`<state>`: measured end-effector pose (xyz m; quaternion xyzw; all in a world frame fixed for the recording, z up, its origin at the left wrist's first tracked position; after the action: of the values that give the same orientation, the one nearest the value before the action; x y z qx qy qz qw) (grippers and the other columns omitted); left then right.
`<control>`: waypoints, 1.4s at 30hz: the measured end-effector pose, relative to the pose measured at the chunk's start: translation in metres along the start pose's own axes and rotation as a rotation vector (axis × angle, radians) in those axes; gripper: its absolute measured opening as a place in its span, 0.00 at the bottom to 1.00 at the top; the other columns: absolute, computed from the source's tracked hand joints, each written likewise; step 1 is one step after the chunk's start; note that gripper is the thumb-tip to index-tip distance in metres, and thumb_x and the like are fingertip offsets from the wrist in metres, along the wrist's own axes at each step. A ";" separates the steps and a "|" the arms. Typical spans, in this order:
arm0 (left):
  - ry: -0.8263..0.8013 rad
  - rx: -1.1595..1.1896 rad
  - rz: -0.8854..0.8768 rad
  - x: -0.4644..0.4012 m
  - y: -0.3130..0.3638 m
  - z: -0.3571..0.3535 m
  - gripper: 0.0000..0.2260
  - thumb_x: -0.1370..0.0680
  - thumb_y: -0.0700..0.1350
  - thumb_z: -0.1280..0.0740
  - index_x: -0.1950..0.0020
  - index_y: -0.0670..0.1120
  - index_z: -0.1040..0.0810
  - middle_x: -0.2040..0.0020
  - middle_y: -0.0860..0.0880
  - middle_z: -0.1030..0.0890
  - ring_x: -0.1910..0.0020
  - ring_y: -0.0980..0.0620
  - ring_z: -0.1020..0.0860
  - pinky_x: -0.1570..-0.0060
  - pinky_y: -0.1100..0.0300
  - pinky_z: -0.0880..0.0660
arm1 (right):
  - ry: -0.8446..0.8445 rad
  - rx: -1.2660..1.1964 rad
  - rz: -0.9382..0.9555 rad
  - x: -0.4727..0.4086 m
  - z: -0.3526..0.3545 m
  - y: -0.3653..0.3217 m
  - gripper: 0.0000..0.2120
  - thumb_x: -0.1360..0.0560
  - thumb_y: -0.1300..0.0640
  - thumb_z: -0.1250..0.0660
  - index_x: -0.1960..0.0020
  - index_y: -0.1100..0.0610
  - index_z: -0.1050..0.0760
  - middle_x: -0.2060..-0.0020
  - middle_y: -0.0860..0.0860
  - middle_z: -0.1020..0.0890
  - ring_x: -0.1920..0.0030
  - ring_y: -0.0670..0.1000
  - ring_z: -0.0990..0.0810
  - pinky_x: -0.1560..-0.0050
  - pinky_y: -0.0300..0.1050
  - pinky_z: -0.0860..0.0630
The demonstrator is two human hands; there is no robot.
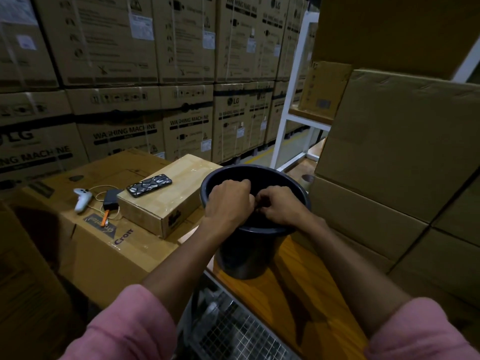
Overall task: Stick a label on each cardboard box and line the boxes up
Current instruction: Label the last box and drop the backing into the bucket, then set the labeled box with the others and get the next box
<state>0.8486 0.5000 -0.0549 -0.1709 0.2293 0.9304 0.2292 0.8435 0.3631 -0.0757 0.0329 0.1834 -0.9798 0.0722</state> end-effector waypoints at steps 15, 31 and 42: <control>0.104 -0.067 -0.049 0.000 0.001 0.004 0.10 0.18 0.50 0.39 0.52 0.47 0.22 0.54 0.47 0.19 0.51 0.45 0.23 0.50 0.48 0.28 | 0.312 0.042 -0.045 0.023 0.029 -0.010 0.12 0.23 0.58 0.30 0.40 0.53 0.18 0.45 0.52 0.17 0.43 0.54 0.20 0.42 0.56 0.22; 0.195 0.018 -0.246 0.029 0.121 0.011 0.16 0.21 0.51 0.38 0.38 0.46 0.21 0.29 0.44 0.25 0.26 0.39 0.35 0.34 0.41 0.34 | 0.304 0.308 -0.213 0.117 0.121 -0.016 0.12 0.25 0.48 0.38 0.47 0.48 0.19 0.54 0.54 0.17 0.54 0.59 0.18 0.54 0.54 0.18; 0.123 0.294 -0.463 0.098 0.280 0.004 0.16 0.20 0.53 0.36 0.38 0.45 0.22 0.31 0.46 0.23 0.28 0.43 0.32 0.35 0.44 0.32 | 0.447 0.322 -0.370 0.289 0.192 0.045 0.09 0.26 0.54 0.32 0.48 0.48 0.16 0.54 0.49 0.14 0.51 0.54 0.16 0.52 0.56 0.18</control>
<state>0.6241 0.3152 0.0044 -0.2398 0.3303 0.7977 0.4439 0.5578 0.2142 0.0603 0.2240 0.0402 -0.9613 -0.1550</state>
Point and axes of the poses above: each hand's wrist, its own x-axis away from the middle knuckle, its own z-axis out of the back of the hand, y = z × x, the point moved 6 cm from there along -x, towards the middle knuckle
